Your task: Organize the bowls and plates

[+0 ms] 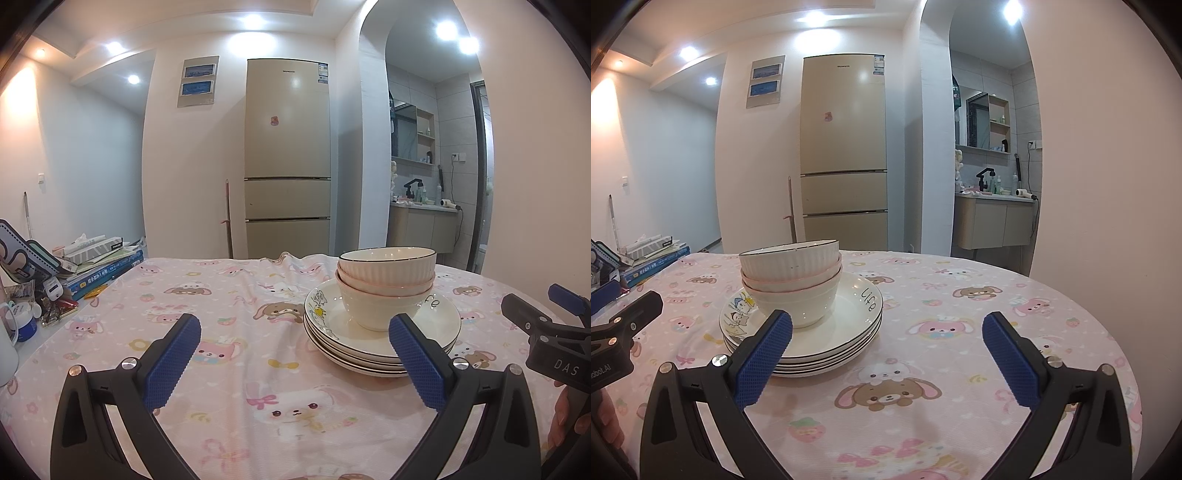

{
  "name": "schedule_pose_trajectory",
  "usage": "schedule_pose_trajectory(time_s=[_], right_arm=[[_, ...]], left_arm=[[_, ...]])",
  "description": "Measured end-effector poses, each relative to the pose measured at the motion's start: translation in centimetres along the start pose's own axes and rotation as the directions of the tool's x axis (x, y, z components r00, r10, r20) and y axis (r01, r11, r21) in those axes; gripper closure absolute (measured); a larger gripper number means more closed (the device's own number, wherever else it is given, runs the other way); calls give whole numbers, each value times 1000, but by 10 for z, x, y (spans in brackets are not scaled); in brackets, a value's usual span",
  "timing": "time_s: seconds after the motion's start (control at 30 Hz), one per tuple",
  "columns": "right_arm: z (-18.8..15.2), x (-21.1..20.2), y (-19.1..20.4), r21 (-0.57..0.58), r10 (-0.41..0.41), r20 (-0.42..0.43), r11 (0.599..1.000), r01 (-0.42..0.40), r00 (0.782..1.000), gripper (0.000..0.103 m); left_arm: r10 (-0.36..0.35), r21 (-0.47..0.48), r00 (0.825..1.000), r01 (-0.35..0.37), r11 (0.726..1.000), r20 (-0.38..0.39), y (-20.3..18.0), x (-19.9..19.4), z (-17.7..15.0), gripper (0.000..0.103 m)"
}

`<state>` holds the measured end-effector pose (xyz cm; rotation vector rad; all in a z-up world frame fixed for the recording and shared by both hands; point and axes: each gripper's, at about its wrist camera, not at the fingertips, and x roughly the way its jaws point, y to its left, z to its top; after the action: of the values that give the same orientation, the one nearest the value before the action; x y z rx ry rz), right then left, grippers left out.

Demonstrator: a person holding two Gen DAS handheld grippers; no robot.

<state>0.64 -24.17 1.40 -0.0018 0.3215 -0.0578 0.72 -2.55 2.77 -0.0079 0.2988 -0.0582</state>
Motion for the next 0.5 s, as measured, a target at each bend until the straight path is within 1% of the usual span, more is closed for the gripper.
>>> schedule_pose_trajectory(time_s=[0.5], right_arm=[[0,1,0,0,3,-4,1000,-3,1000,0]], left_arm=[[0,0,1000,0,1000,0,0,0,0,0]])
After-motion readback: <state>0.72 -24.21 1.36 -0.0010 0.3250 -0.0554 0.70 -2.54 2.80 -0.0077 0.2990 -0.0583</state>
